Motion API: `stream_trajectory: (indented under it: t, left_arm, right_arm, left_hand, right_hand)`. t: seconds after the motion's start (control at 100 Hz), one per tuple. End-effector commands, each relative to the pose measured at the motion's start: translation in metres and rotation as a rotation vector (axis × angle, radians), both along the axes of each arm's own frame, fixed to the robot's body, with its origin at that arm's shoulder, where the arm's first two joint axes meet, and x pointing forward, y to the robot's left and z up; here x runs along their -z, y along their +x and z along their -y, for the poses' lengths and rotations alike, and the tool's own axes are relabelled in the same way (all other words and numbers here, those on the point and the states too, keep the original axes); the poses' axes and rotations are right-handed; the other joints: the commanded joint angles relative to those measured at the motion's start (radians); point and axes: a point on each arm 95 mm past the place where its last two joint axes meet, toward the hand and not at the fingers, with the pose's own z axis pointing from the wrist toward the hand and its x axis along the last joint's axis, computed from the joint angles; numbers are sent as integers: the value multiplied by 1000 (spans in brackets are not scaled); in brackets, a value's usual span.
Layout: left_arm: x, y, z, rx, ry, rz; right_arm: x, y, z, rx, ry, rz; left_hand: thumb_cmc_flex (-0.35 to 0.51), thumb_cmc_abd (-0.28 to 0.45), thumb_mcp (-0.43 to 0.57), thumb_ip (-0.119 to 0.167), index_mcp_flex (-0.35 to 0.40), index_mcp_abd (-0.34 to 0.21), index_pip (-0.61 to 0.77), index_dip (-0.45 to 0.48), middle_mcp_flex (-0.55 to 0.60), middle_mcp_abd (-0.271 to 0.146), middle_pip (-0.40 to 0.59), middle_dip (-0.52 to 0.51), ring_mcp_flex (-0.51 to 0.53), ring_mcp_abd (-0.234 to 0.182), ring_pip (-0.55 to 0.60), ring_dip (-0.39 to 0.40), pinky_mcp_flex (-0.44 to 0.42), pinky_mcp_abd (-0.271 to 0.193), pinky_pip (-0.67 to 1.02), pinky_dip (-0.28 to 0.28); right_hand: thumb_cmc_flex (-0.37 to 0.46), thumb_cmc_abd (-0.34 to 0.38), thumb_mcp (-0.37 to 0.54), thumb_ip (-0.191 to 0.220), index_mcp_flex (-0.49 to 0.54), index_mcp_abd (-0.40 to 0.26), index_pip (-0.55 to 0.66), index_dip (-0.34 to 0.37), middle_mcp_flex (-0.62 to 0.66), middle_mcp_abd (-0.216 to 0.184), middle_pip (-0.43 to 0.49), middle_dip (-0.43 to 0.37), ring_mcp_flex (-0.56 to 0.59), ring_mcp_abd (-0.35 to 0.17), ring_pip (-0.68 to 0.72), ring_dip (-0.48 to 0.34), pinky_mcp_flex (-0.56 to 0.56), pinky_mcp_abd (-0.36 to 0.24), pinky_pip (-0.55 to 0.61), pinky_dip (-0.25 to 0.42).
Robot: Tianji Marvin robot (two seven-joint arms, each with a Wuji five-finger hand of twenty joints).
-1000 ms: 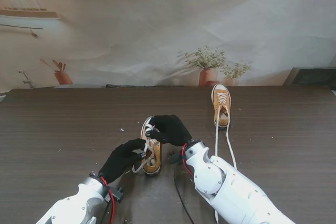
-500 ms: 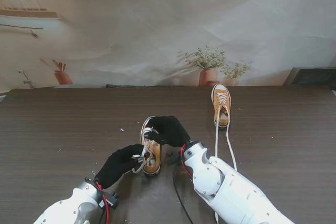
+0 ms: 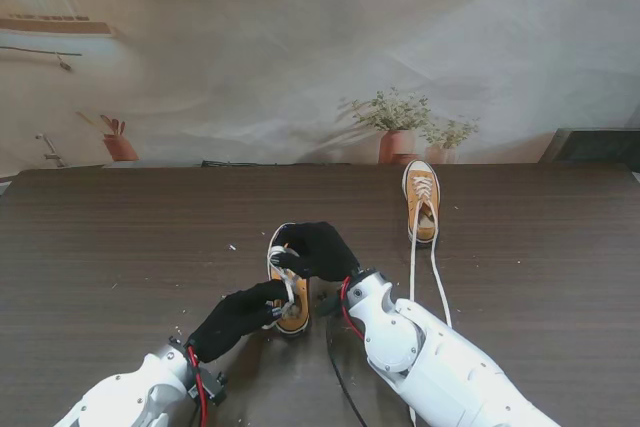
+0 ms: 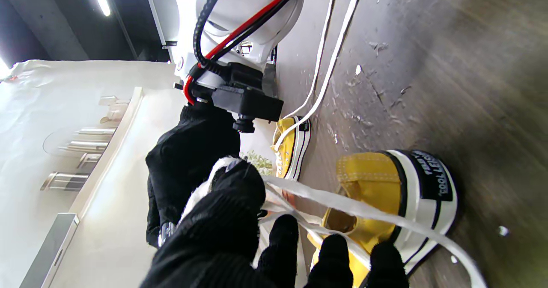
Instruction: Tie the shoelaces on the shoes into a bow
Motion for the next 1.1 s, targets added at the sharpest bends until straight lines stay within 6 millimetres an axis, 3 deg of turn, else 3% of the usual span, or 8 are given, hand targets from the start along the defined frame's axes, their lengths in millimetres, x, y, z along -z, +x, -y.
stream_trajectory:
  t: [0.0, 0.07, 0.21, 0.52, 0.64, 0.84, 0.94, 1.09]
  left_arm:
    - [2, -4, 3, 35, 6, -15]
    - [2, -5, 4, 43, 14, -14]
    - [4, -8, 3, 46, 40, -9]
    - [9, -21, -10, -36, 74, -17]
    - [10, -19, -15, -69, 98, -11]
    - [10, -17, -14, -69, 86, -15]
    - [9, -15, -12, -50, 85, -15]
    - [10, -13, -8, -22, 74, -29]
  right_arm:
    - [-1, -2, -3, -15, -3, 4]
    - [-1, -2, -3, -17, -1, 6]
    - [-1, -3, -3, -19, 0, 8]
    - [0, -5, -2, -17, 6, 8]
    - [0, -8, -4, -24, 15, 7]
    - [-2, -11, -8, -40, 18, 18]
    - [-3, -11, -9, -42, 17, 23]
    - [-3, -11, -8, -42, 17, 21]
  left_hand:
    - [49, 60, -57, 17, -40, -95, -74, -67, -47, -48, -21, -29, -36, -44, -13, -24, 2, -59, -38, -60]
    - [48, 80, -112, 21, -131, -106, -165, -122, -92, -67, -27, -32, -57, -63, -17, -29, 14, -67, -69, -136]
    - [15, 101, -172, 28, -283, -100, -273, -181, -118, -74, -83, -44, -56, -73, -27, -55, 16, -72, -77, -184]
    - [-49, 103, -197, 26, -364, -68, -328, -214, -119, -61, -84, -22, -57, -64, -14, -43, 14, -61, -68, -193]
    - [-59, 95, -188, 28, -360, -74, -341, -228, -116, -54, -75, -10, -59, -60, -8, -22, 9, -58, -56, -185]
    - [-42, 97, -189, 31, -252, -74, -208, -162, -113, -46, -64, 5, -58, -59, -12, -17, 9, -55, -56, -188]
    - [-41, 94, -188, 33, -156, -63, -99, -101, -107, -43, -51, 9, -59, -59, -13, -16, 9, -57, -56, -188]
    - [-22, 49, -183, 36, -89, -58, 9, 72, -100, -36, -40, 6, -60, -55, -15, -21, 10, -58, -59, -195]
  right_hand:
    - [7, 2, 51, -5, -3, -68, 16, -9, 42, 10, 13, 9, 23, -13, -15, -15, -10, -17, -5, 7]
    - [7, 2, 51, -5, -3, -67, 16, -9, 43, 10, 13, 9, 24, -14, -14, -15, -10, -17, -5, 7]
    - [8, 1, 52, -5, -3, -68, 16, -9, 42, 10, 13, 9, 25, -14, -14, -15, -10, -18, -5, 7]
    - [7, 2, 52, -5, -5, -66, 15, -10, 43, 11, 14, 9, 24, -12, -14, -15, -11, -18, -6, 7]
    - [7, 3, 52, -5, -5, -67, 15, -11, 43, 11, 14, 9, 24, -11, -14, -15, -11, -19, -5, 7]
    - [6, 2, 52, -5, -4, -69, 16, -12, 43, 11, 14, 9, 23, -12, -15, -15, -11, -17, -6, 7]
    - [5, 3, 52, -5, -5, -69, 16, -12, 43, 8, 14, 9, 24, -13, -15, -15, -11, -17, -6, 7]
    - [7, 1, 53, -5, -5, -67, 17, -12, 43, 12, 14, 9, 24, -13, -16, -15, -11, -19, -5, 7]
